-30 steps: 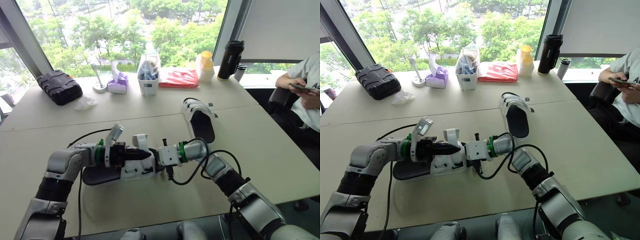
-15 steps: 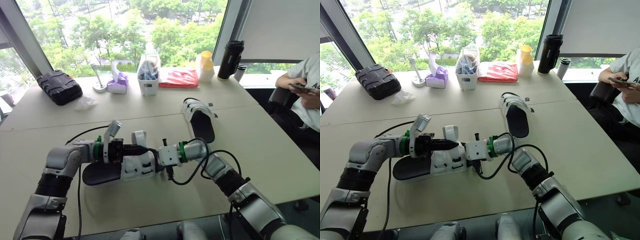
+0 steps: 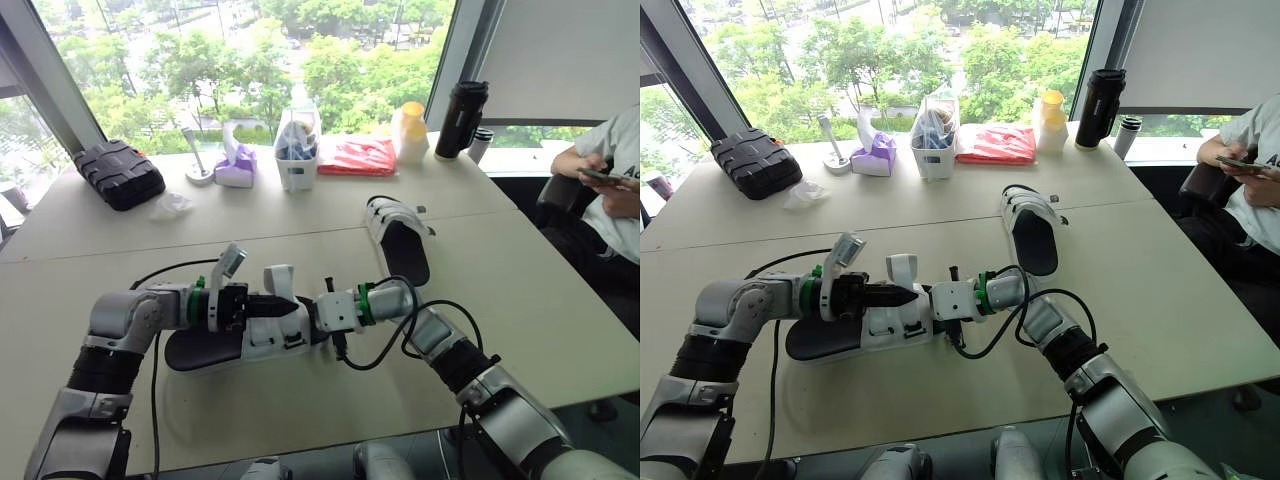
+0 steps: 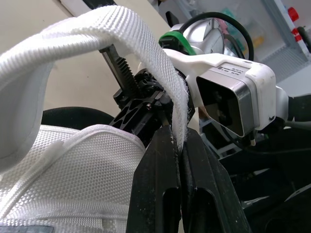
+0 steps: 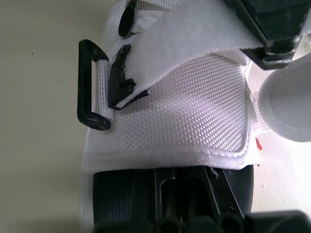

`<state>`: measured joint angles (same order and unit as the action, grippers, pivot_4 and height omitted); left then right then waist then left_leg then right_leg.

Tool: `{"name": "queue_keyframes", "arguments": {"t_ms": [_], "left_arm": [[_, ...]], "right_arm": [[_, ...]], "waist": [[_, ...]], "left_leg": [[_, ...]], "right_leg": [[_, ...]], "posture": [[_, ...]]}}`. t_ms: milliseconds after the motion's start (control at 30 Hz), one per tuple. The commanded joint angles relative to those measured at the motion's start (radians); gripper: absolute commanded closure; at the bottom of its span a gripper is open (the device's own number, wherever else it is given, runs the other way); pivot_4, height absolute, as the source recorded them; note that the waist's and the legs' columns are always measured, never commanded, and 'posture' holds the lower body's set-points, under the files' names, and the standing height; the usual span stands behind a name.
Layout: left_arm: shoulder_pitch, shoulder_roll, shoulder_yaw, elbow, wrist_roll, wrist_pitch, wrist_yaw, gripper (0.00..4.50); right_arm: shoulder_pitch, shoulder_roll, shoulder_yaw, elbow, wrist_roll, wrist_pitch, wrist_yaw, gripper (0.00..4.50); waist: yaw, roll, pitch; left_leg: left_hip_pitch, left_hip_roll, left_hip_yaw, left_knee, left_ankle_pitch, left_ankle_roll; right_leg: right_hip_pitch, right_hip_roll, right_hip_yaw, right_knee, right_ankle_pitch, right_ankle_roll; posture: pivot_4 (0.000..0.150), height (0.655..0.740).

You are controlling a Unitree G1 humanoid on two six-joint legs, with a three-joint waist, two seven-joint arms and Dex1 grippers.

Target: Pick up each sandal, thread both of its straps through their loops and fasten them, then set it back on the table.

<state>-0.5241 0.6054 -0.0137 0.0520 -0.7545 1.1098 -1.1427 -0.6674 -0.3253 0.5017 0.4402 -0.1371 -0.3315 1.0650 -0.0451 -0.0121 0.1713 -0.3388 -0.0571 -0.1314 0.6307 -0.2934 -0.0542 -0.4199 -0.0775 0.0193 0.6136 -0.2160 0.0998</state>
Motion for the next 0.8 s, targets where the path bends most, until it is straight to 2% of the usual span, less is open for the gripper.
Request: {"name": "queue_keyframes", "arguments": {"t_ms": [33,467,800], "left_arm": [[-0.020,-0.024,0.047,-0.033,-0.054,0.045,0.044,4.45],[-0.012,-0.023,0.062,-0.068,-0.100,0.092,0.085,4.45],[0.022,0.019,0.013,-0.065,-0.061,0.034,0.055,4.45]], "right_arm": [[0.044,-0.004,0.058,0.052,-0.067,0.041,0.014,4.50],[0.046,-0.008,0.060,0.051,-0.071,0.037,0.012,4.50],[0.045,-0.007,0.062,0.054,-0.072,0.034,0.013,4.50]], "waist": [[0.000,0.000,0.000],[0.000,0.000,0.000],[0.000,0.000,0.000]], "left_leg": [[0.000,0.000,0.000,0.000,0.000,0.000],[0.000,0.000,0.000,0.000,0.000,0.000],[0.000,0.000,0.000,0.000,0.000,0.000]], "right_leg": [[0.000,0.000,0.000,0.000,0.000,0.000],[0.000,0.000,0.000,0.000,0.000,-0.001],[0.000,0.000,0.000,0.000,0.000,-0.001]], "posture": [[0.150,0.7400],[0.150,0.7400],[0.150,0.7400]]}}
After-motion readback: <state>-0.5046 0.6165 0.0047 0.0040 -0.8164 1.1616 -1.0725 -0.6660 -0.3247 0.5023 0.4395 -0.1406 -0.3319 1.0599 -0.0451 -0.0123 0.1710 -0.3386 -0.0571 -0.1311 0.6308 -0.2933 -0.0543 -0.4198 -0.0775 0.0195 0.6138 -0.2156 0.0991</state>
